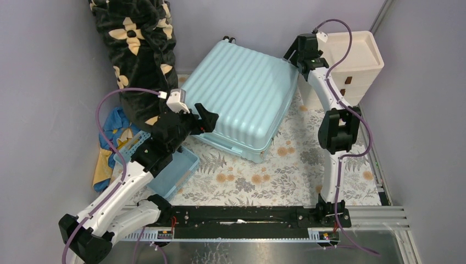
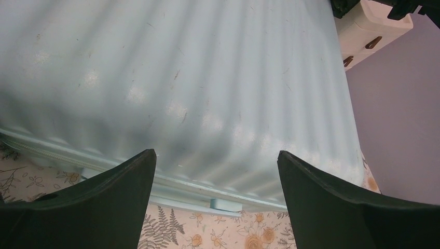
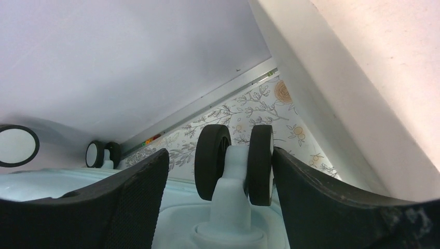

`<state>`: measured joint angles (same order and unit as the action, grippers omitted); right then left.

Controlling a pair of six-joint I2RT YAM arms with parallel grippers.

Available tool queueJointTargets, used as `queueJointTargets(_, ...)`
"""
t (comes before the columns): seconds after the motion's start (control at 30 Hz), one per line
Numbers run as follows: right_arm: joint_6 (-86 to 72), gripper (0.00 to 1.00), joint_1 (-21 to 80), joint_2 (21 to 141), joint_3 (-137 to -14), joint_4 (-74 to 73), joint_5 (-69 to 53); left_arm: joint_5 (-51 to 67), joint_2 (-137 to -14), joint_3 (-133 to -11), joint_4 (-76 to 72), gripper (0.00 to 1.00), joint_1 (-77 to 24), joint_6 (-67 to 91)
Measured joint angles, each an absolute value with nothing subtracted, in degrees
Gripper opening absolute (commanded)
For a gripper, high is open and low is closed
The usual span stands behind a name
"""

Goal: Open, take out, and arrange the luggage
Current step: Adjust the luggage at the center of the board.

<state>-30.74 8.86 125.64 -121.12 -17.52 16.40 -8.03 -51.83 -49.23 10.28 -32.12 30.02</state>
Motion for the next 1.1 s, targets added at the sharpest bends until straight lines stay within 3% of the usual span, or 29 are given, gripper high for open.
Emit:
queueJointTargets(0.2, -31.70, 0.63, 8.08, 125.21, -120.01, -16.99, 14.66, -8.05, -51.86, -49.23, 10.28, 0.94, -32.08, 29.89)
queueJointTargets(0.53, -32.08, 0.52, 6.35, 114.52, -105.47, -11.25, 4.91, -8.01, -51.59, -49.23, 10.31, 0.94, -32.01, 28.95)
queueJointTargets(0.9, -31.51, 0.53, 6.28, 101.58, -90.48, -8.43, -4.10, -7.88, -46.11, -48.49, 10.33, 0.94, -31.97, 28.95)
queueJointTargets(1.1, -29.08, 0.65, 6.33, 99.00, -87.61, -8.23, -7.57, -6.96, -45.17, -48.12, 10.35, 0.95, -31.81, 29.61)
